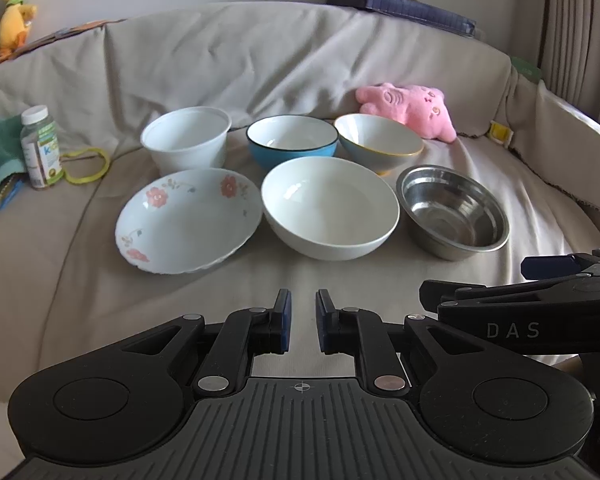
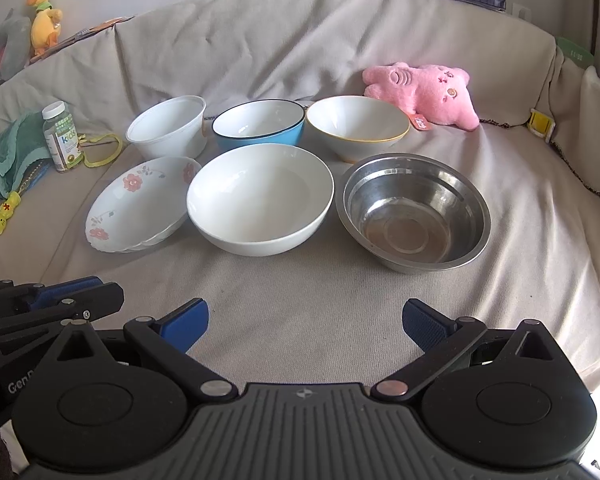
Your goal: Organize plates and bowls
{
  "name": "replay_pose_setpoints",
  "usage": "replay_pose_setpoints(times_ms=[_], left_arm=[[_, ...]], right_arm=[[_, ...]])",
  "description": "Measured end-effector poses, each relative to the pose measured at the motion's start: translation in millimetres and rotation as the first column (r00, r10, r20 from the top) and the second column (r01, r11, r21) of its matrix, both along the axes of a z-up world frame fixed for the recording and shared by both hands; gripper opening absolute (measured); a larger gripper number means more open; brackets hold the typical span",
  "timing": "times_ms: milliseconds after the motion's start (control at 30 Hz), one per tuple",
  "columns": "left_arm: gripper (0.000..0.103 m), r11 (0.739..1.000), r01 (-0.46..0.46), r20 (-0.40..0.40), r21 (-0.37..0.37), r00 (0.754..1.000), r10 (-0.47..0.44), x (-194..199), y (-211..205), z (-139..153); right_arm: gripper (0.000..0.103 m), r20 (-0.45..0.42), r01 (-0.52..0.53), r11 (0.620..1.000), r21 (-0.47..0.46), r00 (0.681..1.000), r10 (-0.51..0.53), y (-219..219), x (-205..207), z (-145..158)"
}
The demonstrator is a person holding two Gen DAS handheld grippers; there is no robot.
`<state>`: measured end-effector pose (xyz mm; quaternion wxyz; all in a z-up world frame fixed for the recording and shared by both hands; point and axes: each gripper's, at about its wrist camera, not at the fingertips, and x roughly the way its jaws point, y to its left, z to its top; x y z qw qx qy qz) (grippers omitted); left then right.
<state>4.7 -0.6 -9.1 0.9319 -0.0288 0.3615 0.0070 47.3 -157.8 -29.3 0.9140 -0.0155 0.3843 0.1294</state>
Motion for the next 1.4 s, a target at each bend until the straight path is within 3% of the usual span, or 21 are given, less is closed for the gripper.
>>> replay_pose_setpoints(times_ms=[1400], left_arm=[[0.016,1.000,0.003,-0.003,-0.001,1.000,-0.003,0.0,-0.1,-1.1]], right_arm=[[0.103,-0.008,-0.009,1.000,0.004,1.000,0.009,2.1,-2.0,-6.0]])
